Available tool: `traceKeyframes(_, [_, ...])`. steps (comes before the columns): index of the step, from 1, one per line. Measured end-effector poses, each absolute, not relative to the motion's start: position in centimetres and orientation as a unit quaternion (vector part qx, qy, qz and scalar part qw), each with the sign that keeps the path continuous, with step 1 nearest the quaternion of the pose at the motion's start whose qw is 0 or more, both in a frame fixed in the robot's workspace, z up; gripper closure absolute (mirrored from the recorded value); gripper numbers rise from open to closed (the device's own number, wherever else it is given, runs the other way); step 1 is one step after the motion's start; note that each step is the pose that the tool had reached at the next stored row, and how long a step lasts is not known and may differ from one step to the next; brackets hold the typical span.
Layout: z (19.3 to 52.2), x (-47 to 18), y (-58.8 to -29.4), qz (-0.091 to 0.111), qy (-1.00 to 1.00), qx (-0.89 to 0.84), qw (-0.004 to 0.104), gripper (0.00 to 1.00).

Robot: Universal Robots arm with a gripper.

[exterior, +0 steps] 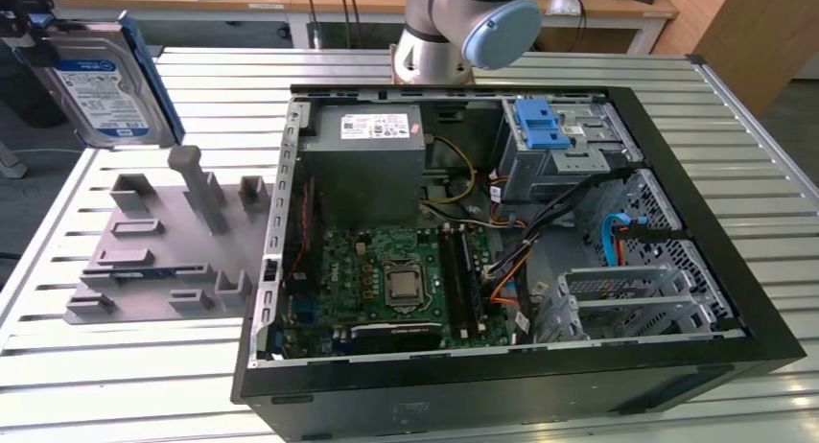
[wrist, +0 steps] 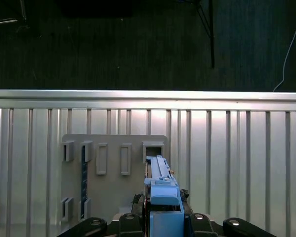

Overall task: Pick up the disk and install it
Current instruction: 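Pick up the disk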

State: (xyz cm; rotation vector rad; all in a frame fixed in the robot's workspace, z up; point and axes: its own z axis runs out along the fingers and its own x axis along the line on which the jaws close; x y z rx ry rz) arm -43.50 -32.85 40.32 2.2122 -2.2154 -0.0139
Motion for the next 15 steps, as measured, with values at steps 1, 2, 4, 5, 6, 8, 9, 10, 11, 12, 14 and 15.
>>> traceKeyframes(1, [40.42, -43.5, -32.84, -0.004, -0.708, 0.707, 0.005, 0.64])
traceKeyframes(2, [40.54, -43.5, -32.84, -0.004, -0.708, 0.707, 0.005, 0.64])
traceKeyframes(4, [40.81, -43.5, -32.84, -0.004, -0.708, 0.707, 0.005, 0.64])
traceKeyframes(5, [40.95, -43.5, -32.84, -0.004, -0.708, 0.707, 0.005, 0.64])
traceKeyframes(6, [41.1, -43.5, -32.84, -0.004, -0.708, 0.707, 0.005, 0.64])
traceKeyframes(8, [41.33, -43.5, -32.84, -0.004, -0.708, 0.707, 0.005, 0.64])
traceKeyframes(9, [41.39, -43.51, -32.85, -0.005, -0.708, 0.707, 0.005, 0.64])
traceKeyframes(10, [41.39, -43.5, -32.84, -0.005, -0.708, 0.707, 0.005, 0.64])
traceKeyframes(11, [41.39, -43.5, -32.84, -0.005, -0.708, 0.707, 0.005, 0.64])
traceKeyframes(12, [41.4, -43.5, -32.84, -0.005, -0.708, 0.707, 0.005, 0.64])
traceKeyframes(14, [41.41, -43.5, -32.84, -0.005, -0.708, 0.707, 0.005, 0.64])
traceKeyframes(15, [41.4, -43.5, -32.84, -0.005, -0.708, 0.707, 0.005, 0.64])
